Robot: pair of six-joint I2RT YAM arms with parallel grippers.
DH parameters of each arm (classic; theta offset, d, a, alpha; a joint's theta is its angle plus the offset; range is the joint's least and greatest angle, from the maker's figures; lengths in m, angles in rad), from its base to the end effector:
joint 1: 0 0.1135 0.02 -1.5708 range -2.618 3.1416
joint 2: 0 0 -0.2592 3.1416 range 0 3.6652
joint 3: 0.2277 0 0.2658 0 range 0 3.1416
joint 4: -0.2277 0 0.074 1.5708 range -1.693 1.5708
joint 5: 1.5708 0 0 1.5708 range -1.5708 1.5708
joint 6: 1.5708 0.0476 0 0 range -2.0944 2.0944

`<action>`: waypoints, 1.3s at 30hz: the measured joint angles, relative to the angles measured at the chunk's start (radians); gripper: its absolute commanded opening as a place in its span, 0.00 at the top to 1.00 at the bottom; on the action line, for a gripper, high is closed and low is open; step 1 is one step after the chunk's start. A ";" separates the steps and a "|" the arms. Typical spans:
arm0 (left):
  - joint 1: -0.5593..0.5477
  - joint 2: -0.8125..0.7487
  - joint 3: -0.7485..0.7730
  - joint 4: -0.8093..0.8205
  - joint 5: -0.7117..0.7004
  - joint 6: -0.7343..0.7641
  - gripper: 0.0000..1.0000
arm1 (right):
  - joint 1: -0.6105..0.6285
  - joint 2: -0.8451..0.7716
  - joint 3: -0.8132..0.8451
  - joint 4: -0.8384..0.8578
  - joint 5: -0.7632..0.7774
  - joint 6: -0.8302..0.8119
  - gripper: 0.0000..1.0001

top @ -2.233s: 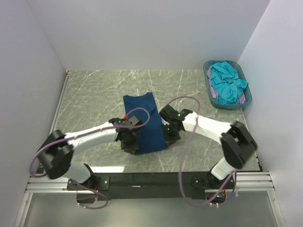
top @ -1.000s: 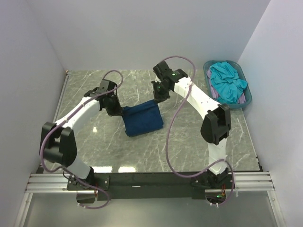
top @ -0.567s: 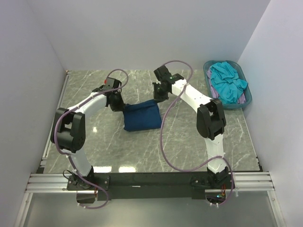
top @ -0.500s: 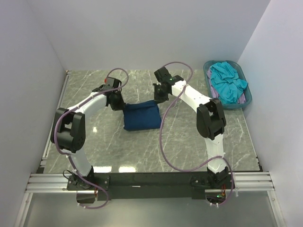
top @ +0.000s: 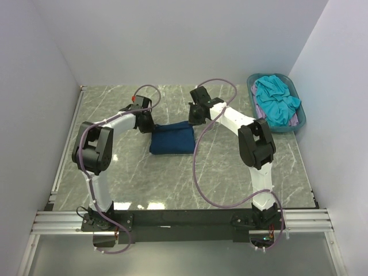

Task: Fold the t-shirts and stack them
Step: Fold the tshirt

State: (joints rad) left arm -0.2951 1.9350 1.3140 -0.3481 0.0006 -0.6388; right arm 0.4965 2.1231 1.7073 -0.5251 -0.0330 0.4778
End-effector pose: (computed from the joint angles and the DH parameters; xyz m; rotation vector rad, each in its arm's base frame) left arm 0.4082 -0.1241 0.1536 -0.4411 2.5431 -0.3612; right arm 0.4290 0.2342 0.1862 -0.0378 2.5665 0.4289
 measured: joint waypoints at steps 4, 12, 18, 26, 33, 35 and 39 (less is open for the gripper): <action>0.000 0.016 0.000 0.032 -0.002 0.005 0.85 | 0.000 0.000 -0.046 0.035 0.008 0.010 0.93; 0.000 0.009 0.000 0.048 -0.027 0.041 0.56 | -0.006 -0.008 -0.059 0.042 0.028 0.015 0.55; -0.013 -0.110 -0.006 0.005 -0.069 0.044 0.22 | -0.013 -0.102 -0.068 0.040 -0.011 -0.022 0.52; -0.116 -0.367 -0.097 0.016 -0.091 0.031 0.41 | -0.014 -0.306 -0.226 0.216 -0.245 -0.066 0.55; -0.125 -0.268 -0.145 0.095 -0.014 0.015 0.61 | -0.016 -0.166 -0.214 0.332 -0.445 -0.061 0.56; -0.111 -0.202 -0.124 0.111 0.005 0.011 0.62 | -0.019 -0.107 -0.191 0.357 -0.485 -0.049 0.56; -0.065 -0.061 -0.054 0.161 0.066 -0.001 0.64 | -0.042 0.020 -0.140 0.412 -0.561 -0.003 0.56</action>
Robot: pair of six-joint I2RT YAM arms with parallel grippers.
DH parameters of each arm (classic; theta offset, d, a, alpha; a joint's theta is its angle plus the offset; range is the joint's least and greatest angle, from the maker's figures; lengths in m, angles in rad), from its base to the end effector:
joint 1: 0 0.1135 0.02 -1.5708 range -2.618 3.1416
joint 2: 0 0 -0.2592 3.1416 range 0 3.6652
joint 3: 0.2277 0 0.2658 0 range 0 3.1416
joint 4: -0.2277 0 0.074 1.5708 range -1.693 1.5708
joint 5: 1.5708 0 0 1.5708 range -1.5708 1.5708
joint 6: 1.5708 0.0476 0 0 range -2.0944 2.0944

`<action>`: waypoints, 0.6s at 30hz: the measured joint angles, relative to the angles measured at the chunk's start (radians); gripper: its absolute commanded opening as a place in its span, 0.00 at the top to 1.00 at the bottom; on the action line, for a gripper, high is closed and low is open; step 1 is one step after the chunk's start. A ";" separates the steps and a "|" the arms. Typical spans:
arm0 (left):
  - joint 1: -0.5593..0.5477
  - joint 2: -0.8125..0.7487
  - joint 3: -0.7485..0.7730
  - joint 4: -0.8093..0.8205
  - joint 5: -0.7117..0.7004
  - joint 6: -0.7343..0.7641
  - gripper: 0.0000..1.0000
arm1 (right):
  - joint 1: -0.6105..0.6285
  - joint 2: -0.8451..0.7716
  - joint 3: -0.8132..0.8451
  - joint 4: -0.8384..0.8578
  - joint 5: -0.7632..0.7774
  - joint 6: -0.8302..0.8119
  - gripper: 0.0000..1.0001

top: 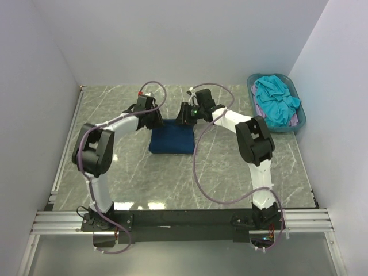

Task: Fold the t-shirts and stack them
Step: Fold the tshirt

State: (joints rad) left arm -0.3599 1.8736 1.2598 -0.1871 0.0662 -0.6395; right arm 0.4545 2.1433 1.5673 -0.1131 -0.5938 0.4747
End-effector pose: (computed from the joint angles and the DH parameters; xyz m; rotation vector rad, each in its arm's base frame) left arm 0.3996 -0.1537 0.1736 -0.3077 2.4217 -0.5448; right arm 0.4356 0.2425 0.1685 -0.3167 2.3626 1.1440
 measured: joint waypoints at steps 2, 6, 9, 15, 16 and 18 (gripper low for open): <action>0.020 0.056 0.039 0.020 0.025 -0.002 0.63 | -0.017 0.052 0.025 0.022 -0.024 0.031 0.56; 0.058 0.174 0.127 0.062 0.081 -0.009 0.61 | -0.056 0.131 0.068 0.087 -0.053 0.099 0.56; 0.074 0.237 0.159 0.092 0.121 -0.019 0.60 | -0.089 0.175 0.075 0.158 -0.070 0.173 0.56; 0.082 0.244 0.169 0.098 0.147 -0.031 0.54 | -0.131 0.202 0.074 0.205 -0.090 0.258 0.56; 0.082 0.243 0.171 0.097 0.147 -0.032 0.52 | -0.134 0.198 0.074 0.207 -0.092 0.260 0.56; 0.083 0.234 0.175 0.083 0.146 -0.032 0.49 | -0.136 0.178 0.060 0.208 -0.093 0.263 0.56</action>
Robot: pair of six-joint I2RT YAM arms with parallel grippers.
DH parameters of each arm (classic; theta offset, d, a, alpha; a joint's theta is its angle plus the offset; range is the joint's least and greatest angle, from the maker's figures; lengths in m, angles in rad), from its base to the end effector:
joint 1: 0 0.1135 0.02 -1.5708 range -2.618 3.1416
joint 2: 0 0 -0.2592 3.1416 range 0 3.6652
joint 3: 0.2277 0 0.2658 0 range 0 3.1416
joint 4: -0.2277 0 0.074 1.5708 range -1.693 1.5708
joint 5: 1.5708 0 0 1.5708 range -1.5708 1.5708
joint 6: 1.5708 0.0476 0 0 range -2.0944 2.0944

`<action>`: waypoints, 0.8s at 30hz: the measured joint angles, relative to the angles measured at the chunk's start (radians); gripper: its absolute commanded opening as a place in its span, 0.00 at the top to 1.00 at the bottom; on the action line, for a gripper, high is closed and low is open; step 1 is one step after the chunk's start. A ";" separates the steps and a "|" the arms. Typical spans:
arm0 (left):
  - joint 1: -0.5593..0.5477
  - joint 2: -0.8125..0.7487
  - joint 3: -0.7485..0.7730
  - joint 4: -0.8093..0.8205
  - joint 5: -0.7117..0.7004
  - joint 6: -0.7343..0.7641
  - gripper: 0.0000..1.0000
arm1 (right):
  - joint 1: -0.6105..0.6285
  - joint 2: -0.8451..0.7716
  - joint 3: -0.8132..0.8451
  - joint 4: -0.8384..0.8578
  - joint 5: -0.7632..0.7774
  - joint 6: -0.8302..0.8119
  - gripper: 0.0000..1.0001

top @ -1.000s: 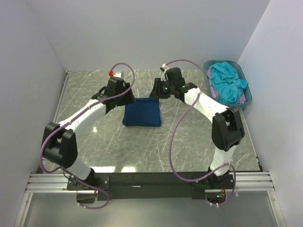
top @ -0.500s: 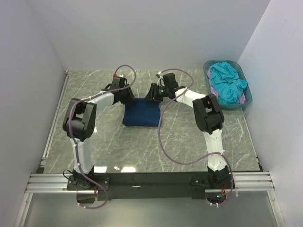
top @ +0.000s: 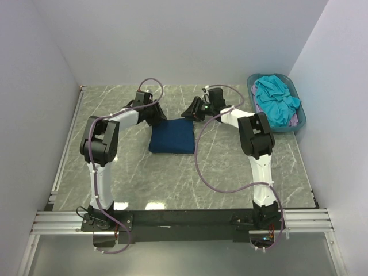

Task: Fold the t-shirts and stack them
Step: Fold the tshirt

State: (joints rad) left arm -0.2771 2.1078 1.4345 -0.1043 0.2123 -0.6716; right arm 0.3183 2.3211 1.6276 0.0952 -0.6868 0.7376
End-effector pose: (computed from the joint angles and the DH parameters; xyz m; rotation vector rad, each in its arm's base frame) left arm 0.4573 -0.1405 0.1371 -0.3711 2.4123 -0.6975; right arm 0.4899 0.1932 0.1213 0.0533 2.3300 1.3172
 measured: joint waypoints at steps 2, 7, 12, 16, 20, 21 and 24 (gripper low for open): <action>0.000 -0.022 0.005 -0.044 -0.010 0.001 0.46 | 0.001 -0.047 -0.039 0.004 -0.006 0.007 0.57; 0.000 -0.149 0.016 -0.146 -0.029 -0.001 0.44 | 0.009 -0.236 -0.197 0.063 -0.043 0.055 0.58; -0.026 -0.407 -0.111 -0.113 -0.032 -0.011 0.48 | 0.048 -0.386 -0.349 0.203 -0.106 0.119 0.62; -0.084 -0.547 -0.309 -0.016 -0.013 -0.052 0.62 | 0.086 -0.391 -0.447 0.289 -0.142 0.168 0.65; -0.084 -0.483 -0.467 0.070 0.021 -0.104 0.70 | 0.100 -0.324 -0.503 0.330 -0.157 0.185 0.68; -0.072 -0.447 -0.493 0.078 0.029 -0.116 0.70 | 0.099 -0.305 -0.504 0.330 -0.155 0.184 0.69; -0.021 -0.360 -0.558 0.122 0.068 -0.173 0.71 | 0.092 -0.239 -0.510 0.332 -0.143 0.168 0.72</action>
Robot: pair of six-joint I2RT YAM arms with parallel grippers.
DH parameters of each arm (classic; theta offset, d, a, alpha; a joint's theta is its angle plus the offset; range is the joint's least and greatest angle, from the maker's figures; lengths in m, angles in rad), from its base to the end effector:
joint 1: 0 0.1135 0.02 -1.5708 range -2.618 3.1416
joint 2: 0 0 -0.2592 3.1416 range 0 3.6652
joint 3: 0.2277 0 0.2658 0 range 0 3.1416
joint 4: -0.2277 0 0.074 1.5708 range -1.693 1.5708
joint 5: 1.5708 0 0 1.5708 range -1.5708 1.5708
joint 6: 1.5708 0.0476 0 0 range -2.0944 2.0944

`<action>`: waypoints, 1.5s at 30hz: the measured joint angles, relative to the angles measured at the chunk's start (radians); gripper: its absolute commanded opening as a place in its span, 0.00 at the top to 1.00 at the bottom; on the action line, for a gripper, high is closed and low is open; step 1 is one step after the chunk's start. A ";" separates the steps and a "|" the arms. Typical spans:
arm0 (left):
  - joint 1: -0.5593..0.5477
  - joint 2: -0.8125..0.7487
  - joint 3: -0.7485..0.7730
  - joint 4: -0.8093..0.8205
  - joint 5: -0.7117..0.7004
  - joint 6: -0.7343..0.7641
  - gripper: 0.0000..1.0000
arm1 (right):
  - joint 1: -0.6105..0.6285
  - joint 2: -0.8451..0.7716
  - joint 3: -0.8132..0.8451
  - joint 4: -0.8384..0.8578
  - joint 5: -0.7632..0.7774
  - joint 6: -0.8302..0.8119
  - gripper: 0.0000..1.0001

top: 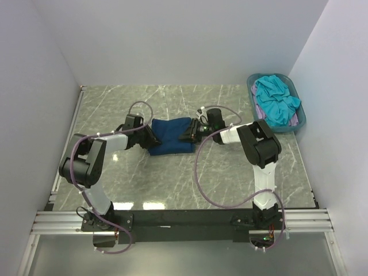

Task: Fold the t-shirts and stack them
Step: Fold the tshirt

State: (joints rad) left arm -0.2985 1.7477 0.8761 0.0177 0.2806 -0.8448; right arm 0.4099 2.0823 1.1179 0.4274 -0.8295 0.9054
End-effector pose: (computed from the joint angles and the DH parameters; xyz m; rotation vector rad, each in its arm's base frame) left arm 0.3372 -0.1176 0.1188 -0.5608 2.5043 -0.8238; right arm 0.3849 0.2055 0.1066 0.0059 2.3645 1.5963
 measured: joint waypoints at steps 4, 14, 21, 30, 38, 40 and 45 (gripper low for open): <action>0.042 -0.004 -0.037 0.071 0.037 -0.042 0.71 | -0.027 0.062 -0.046 0.038 0.003 0.017 0.74; 0.047 -0.069 -0.070 0.055 0.035 -0.055 0.59 | -0.052 0.001 -0.064 -0.009 0.021 -0.014 0.74; -0.026 -0.246 -0.042 -0.061 -0.045 -0.036 0.59 | 0.037 -0.188 -0.056 -0.066 0.045 -0.038 0.74; -0.035 -0.257 -0.080 -0.040 -0.113 -0.062 0.72 | 0.200 -0.106 0.005 0.058 0.021 0.058 0.74; -0.013 -0.092 -0.130 0.078 -0.111 -0.153 0.80 | 0.161 0.118 -0.004 0.163 -0.024 0.183 0.74; -0.002 -0.088 -0.146 0.108 -0.092 -0.177 0.79 | 0.143 0.117 -0.018 0.187 -0.025 0.193 0.74; 0.007 -0.104 -0.171 0.141 -0.072 -0.211 0.68 | 0.117 0.071 -0.030 0.113 0.007 0.142 0.74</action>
State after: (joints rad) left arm -0.2913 1.6436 0.7048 0.1589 0.2085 -1.0561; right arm 0.5274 2.1529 1.0882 0.5407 -0.8223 1.0477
